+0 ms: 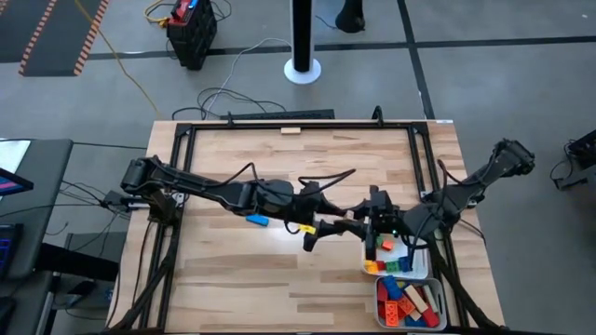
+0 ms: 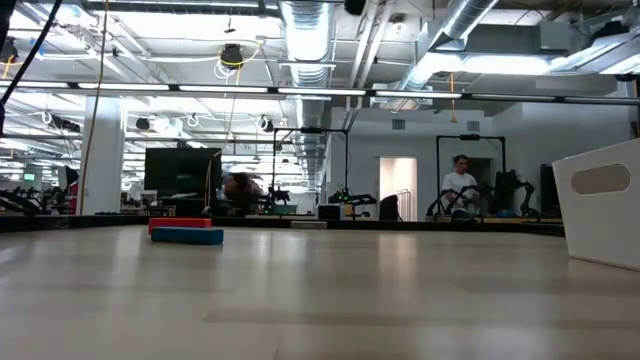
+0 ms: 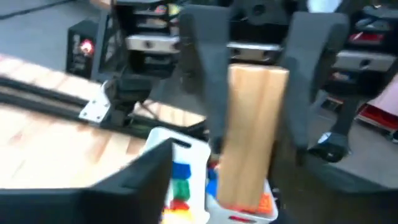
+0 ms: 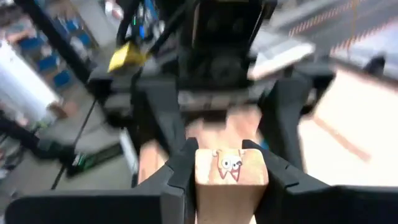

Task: Sort blocks by size
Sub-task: Put the big brown block into the gray bin

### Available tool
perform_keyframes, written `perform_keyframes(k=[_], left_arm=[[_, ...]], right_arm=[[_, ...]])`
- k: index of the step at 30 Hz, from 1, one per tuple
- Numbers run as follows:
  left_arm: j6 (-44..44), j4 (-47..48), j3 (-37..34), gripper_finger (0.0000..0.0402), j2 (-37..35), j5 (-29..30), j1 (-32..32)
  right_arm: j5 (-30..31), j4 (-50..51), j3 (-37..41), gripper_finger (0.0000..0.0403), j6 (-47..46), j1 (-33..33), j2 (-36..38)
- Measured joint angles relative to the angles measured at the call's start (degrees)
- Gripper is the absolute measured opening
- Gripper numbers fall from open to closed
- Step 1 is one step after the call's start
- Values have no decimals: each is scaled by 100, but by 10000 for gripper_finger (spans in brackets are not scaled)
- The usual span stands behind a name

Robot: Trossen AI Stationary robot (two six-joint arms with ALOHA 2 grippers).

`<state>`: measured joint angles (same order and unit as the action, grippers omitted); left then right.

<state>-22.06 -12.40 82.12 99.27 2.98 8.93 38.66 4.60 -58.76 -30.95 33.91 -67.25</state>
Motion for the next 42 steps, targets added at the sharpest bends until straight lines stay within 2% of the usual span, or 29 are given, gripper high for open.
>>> perform_keyframes(k=[2, 4, 7, 9, 13, 20, 23, 26, 29, 36, 42], left_arm=[[-131, 262, 1, 294, 1, 40, -16], [-310, 585, 1, 336, 1, 140, -41], [-575, 1146, 1, 362, 1, 177, -89], [-668, 1558, 1, 363, 1, 150, -97], [-760, 2326, 1, 352, 1, 31, -155], [-773, 3578, 1, 343, 1, -119, -312], [-559, 4127, 1, 342, 1, -132, -402], [-257, 4589, 1, 342, 1, -215, -482], [-8, 4889, 1, 342, 1, -385, -561], [546, 5112, 1, 342, 1, -497, -684], [1553, 5759, -47, 342, 1, -1130, -663]], right_arm=[[-71, 460, 0, 126, -380, 169, 111], [-237, 1025, 0, 126, -939, 409, 212], [-272, 1987, 0, 126, -1924, 847, 319], [-306, 2579, 0, 126, -2659, 1188, 335], [-911, 3401, 0, 126, -4163, 1874, 256], [-1521, 4257, 0, 126, -6460, 2938, -356], [-1897, 4313, 2, 126, -7185, 3287, -731], [-2506, 4222, 2, 129, -7727, 3516, -1055], [-2899, 4169, 2, 148, -8034, 3717, -1352], [-3083, 4169, 4, 168, -8466, 3756, -1812], [-3297, 4213, 3, 176, -8694, 3605, -1534]])
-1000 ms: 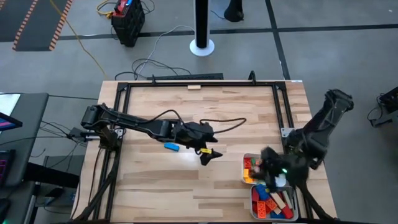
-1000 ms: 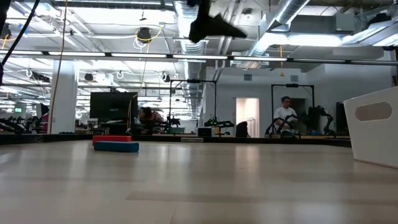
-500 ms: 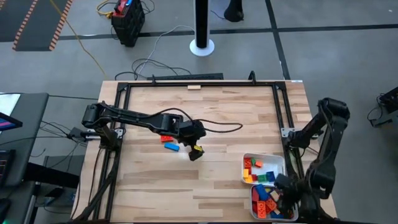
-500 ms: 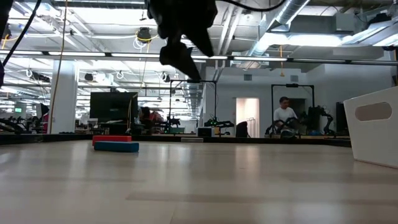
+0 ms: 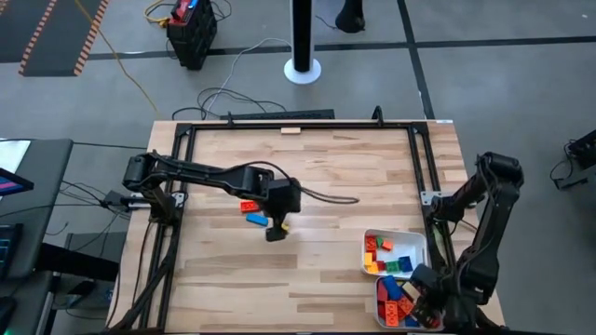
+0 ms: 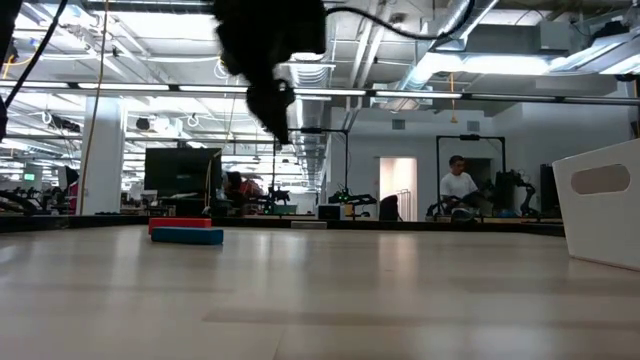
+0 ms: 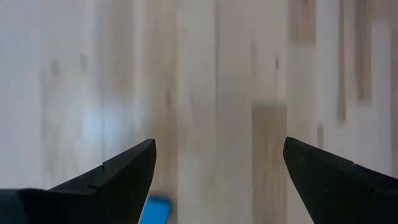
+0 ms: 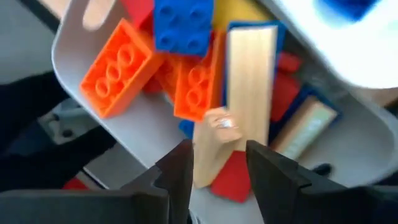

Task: Sort blocks by size
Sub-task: Put the big brown block into the gray bin, then put the big blue block into the gray bin

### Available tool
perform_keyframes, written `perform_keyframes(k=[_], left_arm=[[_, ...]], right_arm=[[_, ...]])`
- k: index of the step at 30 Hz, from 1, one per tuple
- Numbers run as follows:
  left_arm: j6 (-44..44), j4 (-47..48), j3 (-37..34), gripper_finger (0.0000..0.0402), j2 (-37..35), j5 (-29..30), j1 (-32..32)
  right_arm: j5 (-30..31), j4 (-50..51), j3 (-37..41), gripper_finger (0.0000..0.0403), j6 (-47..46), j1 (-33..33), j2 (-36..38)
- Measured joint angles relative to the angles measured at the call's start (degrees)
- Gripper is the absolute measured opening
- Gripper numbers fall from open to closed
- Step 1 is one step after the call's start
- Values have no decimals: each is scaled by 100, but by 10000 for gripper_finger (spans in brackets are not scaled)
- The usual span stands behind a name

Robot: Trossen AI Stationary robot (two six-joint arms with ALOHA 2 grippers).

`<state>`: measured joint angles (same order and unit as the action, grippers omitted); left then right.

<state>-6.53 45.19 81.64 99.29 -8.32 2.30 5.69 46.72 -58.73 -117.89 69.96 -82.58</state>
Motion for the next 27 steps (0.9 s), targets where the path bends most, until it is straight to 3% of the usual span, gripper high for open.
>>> perform_keyframes(k=[7, 14, 17, 23, 27], left_arm=[[902, 392, -1000, 342, 6, -53, 145], [1409, 170, -1812, 323, 6, 992, 145], [1538, -256, -2049, 308, 6, 1033, 145], [1639, -545, -2307, 256, 6, 998, 147], [1627, -560, -2308, 180, 6, 1004, 147]], right_arm=[[7, 749, -49, 169, -426, -121, 520], [18, 2109, -609, 152, -220, -334, 542], [24, 2497, -803, 145, -43, -439, 542], [131, 2693, -1134, 133, 232, -602, 542], [652, 2738, -1373, 128, 316, -600, 542]])
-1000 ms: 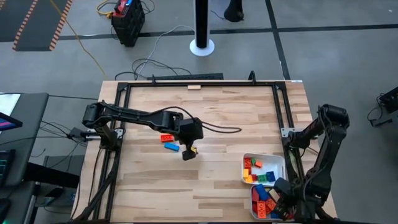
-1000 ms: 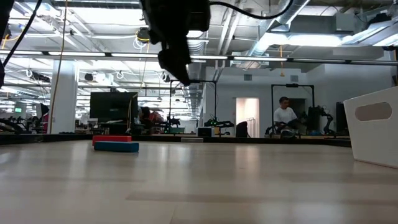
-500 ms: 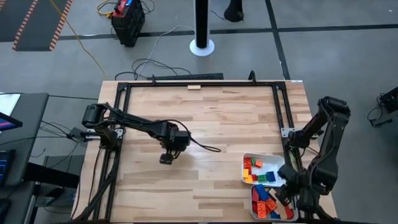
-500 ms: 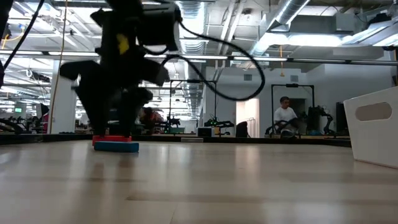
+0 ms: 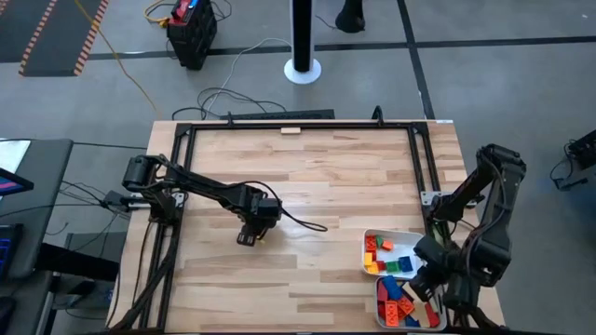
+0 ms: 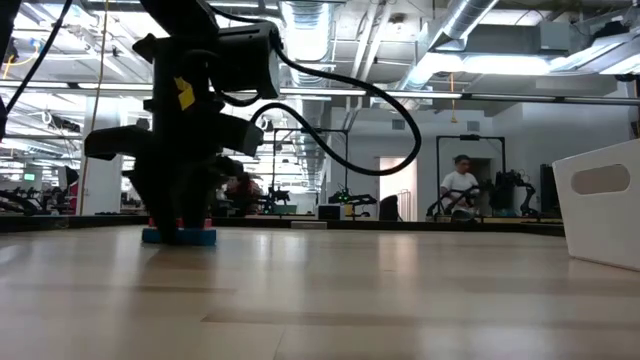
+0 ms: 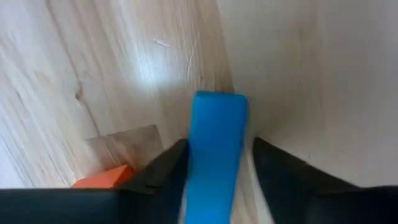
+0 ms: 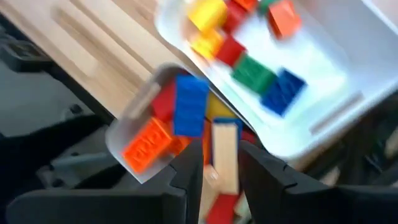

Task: Sort blocks by size
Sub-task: Put the big blue block into the gray bin

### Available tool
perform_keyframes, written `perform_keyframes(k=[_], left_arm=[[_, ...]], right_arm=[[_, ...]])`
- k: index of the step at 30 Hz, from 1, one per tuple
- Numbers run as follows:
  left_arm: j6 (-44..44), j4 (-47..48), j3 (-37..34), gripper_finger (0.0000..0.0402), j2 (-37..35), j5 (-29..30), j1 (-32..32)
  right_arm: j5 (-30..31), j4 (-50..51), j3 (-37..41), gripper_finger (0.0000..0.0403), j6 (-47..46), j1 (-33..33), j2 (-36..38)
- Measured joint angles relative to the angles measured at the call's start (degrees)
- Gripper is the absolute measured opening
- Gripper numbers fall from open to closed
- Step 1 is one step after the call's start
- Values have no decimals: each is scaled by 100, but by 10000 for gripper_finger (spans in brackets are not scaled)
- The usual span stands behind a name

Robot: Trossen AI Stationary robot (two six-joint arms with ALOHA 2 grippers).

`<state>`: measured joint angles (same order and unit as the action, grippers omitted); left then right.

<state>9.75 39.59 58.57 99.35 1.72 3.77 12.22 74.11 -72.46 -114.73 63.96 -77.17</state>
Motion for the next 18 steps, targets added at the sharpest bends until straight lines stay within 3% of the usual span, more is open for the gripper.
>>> perform_keyframes(k=[4, 12, 18], left_arm=[[-276, -164, 0, 89, -1, 17, 0], [-1230, -534, 467, 87, 0, -305, 9], [-1820, -1567, 1100, 87, -145, -343, 15]], right_arm=[[684, -23, -118, 127, 245, -1, 0], [2269, -463, -145, 128, 1323, -180, 0], [2760, -563, -145, 136, 2129, -589, 0]])
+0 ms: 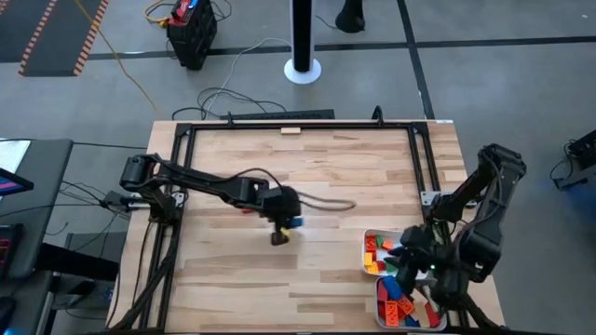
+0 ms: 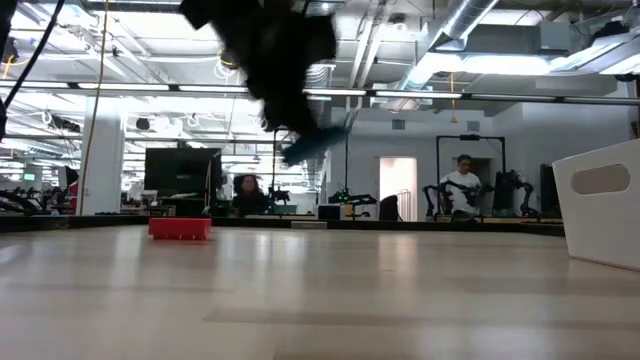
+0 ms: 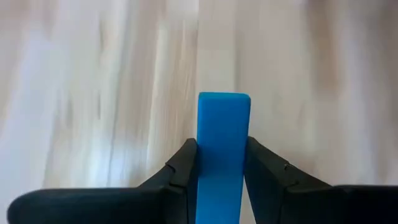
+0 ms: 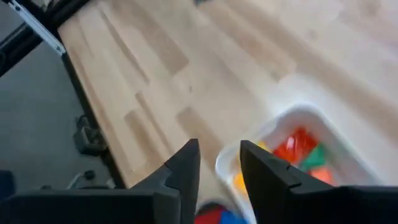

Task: Sort blocks by size
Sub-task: Put the big blue block into the gray bin

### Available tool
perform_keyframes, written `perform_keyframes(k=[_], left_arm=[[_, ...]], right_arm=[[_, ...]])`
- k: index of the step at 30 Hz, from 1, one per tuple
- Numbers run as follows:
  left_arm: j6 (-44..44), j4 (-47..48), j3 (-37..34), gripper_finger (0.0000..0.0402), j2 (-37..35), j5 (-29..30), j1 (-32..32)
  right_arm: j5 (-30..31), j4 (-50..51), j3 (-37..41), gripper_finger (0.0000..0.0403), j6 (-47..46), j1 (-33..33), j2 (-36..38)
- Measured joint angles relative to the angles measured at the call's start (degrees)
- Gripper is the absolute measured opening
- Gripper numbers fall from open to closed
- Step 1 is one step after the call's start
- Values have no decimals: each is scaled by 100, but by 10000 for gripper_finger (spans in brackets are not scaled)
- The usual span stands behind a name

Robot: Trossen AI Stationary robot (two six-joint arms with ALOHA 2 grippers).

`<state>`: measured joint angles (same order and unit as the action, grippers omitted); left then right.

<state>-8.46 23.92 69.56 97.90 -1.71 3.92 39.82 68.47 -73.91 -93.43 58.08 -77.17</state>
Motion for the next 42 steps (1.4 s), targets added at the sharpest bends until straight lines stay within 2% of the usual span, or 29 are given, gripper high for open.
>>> perform_keyframes(k=[2, 8, 14, 18, 22, 31, 38, 42], left_arm=[[-194, -602, 149, 87, -52, -60, -2], [-868, -2418, 543, 87, -46, -837, -28], [-1332, -3531, 570, 87, -34, -1000, -17], [-1512, -3963, 568, 87, -34, -1001, 0], [-1615, -4375, 568, 87, -32, -1005, 42], [-1625, -4569, 566, 87, -32, -1116, 160], [-1625, -4483, 559, 87, -103, -1273, 8], [-1513, -4036, 559, 87, -359, -1346, -132]], right_arm=[[144, -59, 0, 148, 350, -169, 0], [630, -333, 0, 209, 1287, -694, 119], [1160, -1559, 0, 268, 2917, -1200, 450], [1332, -2681, 0, 281, 4353, -1533, 503], [1331, -3388, 0, 283, 5283, -1871, 476], [1410, -3849, 0, 283, 5646, -2301, 476], [1453, -3851, 0, 282, 5452, -2119, 535], [1447, -3485, -2, 282, 4955, -1923, 527]])
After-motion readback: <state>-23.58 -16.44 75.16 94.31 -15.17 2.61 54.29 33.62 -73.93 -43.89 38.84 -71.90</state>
